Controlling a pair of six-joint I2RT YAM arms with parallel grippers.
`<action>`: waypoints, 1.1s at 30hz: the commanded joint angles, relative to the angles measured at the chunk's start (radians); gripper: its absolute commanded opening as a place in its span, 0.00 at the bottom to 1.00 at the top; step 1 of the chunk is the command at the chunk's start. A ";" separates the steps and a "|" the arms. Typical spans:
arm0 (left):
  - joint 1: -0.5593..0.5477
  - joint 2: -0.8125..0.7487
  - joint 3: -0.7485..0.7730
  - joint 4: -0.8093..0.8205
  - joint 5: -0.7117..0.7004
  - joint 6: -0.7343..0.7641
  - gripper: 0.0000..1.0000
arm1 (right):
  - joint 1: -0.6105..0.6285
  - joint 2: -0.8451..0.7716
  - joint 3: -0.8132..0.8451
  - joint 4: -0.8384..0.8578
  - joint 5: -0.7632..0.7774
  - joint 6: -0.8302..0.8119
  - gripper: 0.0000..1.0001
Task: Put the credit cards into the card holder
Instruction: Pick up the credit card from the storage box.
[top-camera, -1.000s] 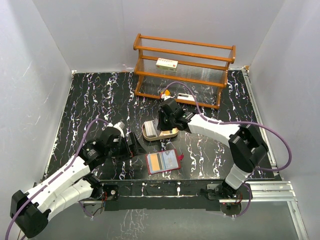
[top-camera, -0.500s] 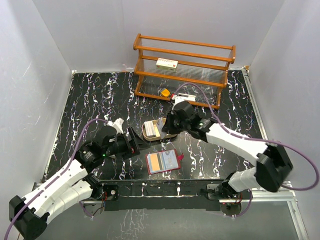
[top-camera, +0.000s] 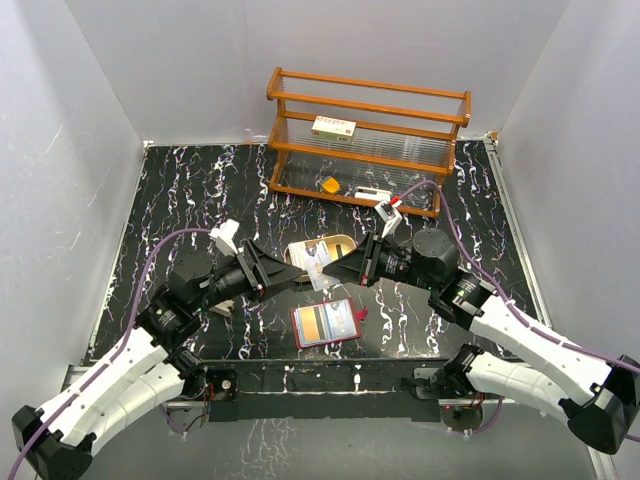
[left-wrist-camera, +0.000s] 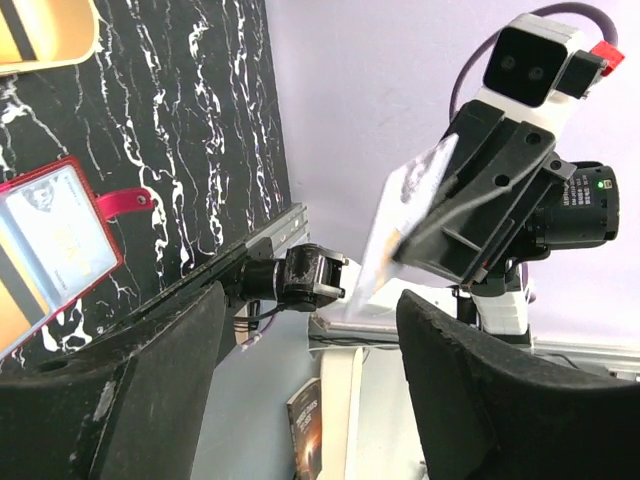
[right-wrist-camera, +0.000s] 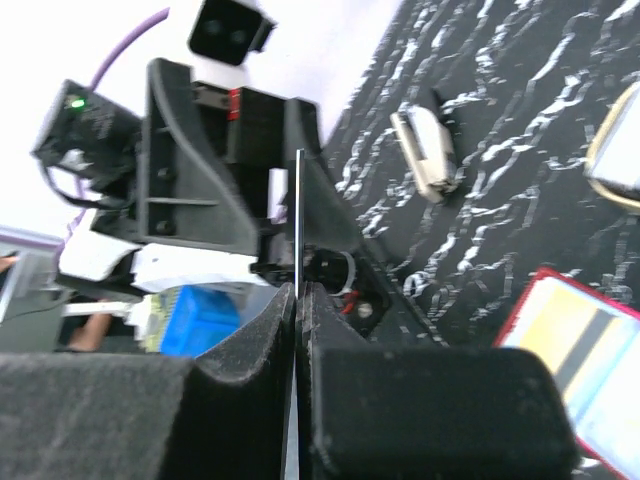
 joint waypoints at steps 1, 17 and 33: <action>-0.003 0.068 0.048 0.164 0.125 0.021 0.65 | 0.005 -0.031 -0.030 0.211 -0.093 0.140 0.00; -0.003 0.078 -0.066 0.472 0.144 -0.158 0.00 | 0.007 -0.011 -0.099 0.283 -0.105 0.217 0.03; -0.003 0.085 -0.032 -0.049 0.049 0.140 0.00 | 0.007 -0.051 -0.021 -0.249 0.164 0.016 0.58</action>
